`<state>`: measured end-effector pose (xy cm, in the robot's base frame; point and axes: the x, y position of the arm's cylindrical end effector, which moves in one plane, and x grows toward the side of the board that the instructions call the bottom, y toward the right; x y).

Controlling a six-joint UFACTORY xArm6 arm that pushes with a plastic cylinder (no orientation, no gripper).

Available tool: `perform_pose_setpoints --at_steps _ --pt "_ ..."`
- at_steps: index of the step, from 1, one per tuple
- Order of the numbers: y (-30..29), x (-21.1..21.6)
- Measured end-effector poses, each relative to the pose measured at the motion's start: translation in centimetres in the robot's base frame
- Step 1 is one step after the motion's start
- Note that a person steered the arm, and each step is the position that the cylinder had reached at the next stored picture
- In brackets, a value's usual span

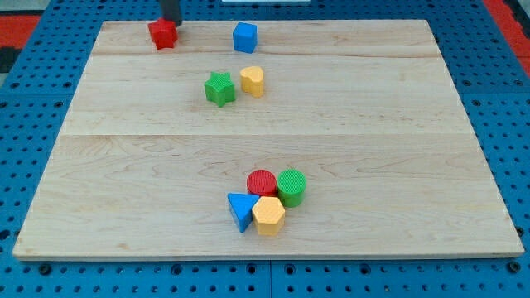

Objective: Slide the red star closer to yellow heart

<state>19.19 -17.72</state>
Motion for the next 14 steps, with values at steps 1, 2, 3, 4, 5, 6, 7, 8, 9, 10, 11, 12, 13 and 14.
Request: perform_pose_setpoints --at_steps 1,2,3,4,5,6,7,8,9,10,11,12,13,14 --pt "-0.7 0.0" --pt "-1.5 0.5" --pt "-3.1 0.5" --pt "-5.6 0.5" --pt "-6.8 1.1" --pt "-5.6 1.8" --pt "-2.8 1.7" --pt "-0.8 3.1" --pt "-0.4 4.7" --pt "-0.1 6.2" --pt "1.2 7.8" --pt "2.7 9.4" --pt "4.6 9.8" --pt "5.7 9.7"
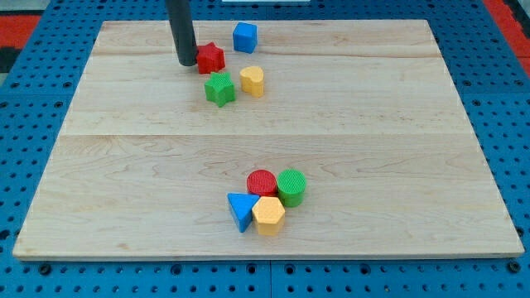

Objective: Slide the red star closer to yellow heart

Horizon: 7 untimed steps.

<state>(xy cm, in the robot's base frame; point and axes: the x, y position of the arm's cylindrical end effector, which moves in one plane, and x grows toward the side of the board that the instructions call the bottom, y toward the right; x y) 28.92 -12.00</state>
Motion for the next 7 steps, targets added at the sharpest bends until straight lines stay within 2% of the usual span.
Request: perform_pose_setpoints --at_steps 3,7 --pt "4.3 -2.9" --pt "12.9 -3.0"
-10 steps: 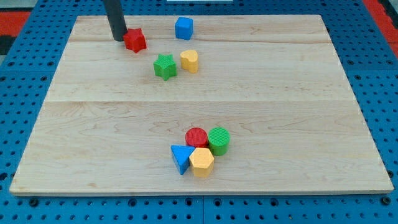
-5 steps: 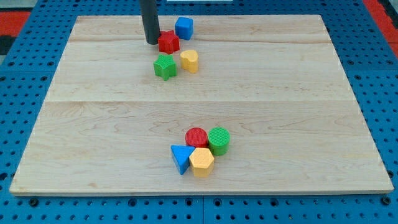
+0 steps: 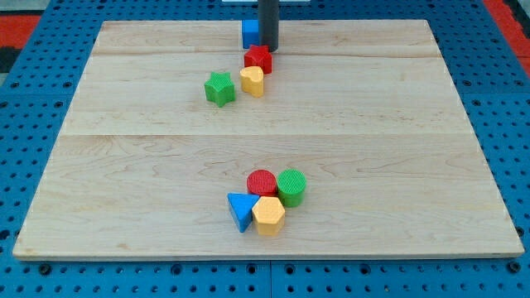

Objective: Slide the red star closer to yellow heart

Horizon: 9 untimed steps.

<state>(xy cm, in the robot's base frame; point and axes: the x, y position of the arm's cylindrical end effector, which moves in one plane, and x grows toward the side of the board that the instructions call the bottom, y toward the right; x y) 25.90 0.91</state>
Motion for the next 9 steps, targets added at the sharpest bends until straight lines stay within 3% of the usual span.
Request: perform_pose_setpoints --at_steps 4,9 --pt "-1.6 0.2" --pt "-1.9 4.2"
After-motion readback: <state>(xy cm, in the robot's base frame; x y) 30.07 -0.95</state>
